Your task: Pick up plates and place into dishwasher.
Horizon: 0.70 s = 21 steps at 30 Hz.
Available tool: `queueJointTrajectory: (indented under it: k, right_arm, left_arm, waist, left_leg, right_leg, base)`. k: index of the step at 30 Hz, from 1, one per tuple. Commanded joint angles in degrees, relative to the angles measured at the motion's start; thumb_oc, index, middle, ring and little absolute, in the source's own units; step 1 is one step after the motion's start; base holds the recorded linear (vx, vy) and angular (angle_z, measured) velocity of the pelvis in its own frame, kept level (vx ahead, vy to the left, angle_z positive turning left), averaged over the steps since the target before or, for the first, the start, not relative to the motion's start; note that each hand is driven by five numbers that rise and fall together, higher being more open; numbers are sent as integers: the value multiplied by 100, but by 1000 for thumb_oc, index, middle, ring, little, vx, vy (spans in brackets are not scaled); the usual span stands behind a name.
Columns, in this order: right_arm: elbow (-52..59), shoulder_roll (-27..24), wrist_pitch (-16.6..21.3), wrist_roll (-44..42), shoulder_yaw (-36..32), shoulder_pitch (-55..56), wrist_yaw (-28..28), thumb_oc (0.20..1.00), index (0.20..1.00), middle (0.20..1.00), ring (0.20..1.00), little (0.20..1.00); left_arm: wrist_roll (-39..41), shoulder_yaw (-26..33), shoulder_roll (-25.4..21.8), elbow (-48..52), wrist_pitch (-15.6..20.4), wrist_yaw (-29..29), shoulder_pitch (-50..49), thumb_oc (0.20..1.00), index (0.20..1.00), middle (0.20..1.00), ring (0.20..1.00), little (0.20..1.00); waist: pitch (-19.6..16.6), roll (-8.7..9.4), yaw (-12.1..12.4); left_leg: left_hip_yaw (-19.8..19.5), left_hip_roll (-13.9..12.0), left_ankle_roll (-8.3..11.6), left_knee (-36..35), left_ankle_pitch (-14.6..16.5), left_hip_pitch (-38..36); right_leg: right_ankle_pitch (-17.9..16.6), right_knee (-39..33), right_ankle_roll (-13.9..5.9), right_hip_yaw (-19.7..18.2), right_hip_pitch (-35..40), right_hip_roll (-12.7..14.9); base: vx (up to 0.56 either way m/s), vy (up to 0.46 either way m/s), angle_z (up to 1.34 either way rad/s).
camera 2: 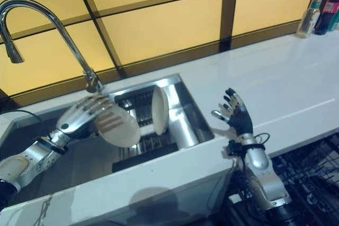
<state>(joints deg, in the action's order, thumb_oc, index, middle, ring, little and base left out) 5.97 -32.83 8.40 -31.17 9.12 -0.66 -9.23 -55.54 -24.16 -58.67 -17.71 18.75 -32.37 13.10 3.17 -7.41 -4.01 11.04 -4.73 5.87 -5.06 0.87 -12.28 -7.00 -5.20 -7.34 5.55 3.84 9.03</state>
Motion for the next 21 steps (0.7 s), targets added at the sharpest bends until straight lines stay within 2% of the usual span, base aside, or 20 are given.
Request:
queueJointTrajectory:
  k: [1,5,13,21]
  right_arm:
    - [90,-222,347,-139,-52,-155,-76,1000,1000,1000,1000,1000]
    - [118,-249,313,-160,-33,-119,-90,1000,1000,1000,1000,1000]
    - [113,-314,275,-216,-16,-76,-92,1000,1000,1000,1000,1000]
    - [110,-300,284,-235,-12,44,-23,1000,1000,1000,1000,1000]
  left_arm:
    - [-103,-37,-727,93,133,50,607,1000,1000,1000,1000,1000]
    - [-215,-212,-793,222,484,509,670,1000,1000,1000,1000,1000]
    - [-174,-396,-749,110,413,806,774,1000,1000,1000,1000,1000]
    - [-373,-234,-482,-170,-159,318,466,1000,1000,1000,1000,1000]
  waist:
    - [49,236,-115]
    - [80,221,-145]
    - [150,212,-188]
    - [197,261,-196]
  left_leg:
    - [205,578,-634,356,541,391]
    - [204,593,-661,391,569,397]
    - [195,619,-697,403,591,381]
    - [180,607,-709,411,582,357]
  right_leg:
    - [738,311,-64,343,61,-22]
    - [739,346,-90,320,24,-5]
    - [712,350,-137,246,2,6]
    - [712,373,-159,225,3,11]
  base:
    - [62,12,0]
    - [55,15,0]
    - [53,22,-1]
    - [48,13,-1]
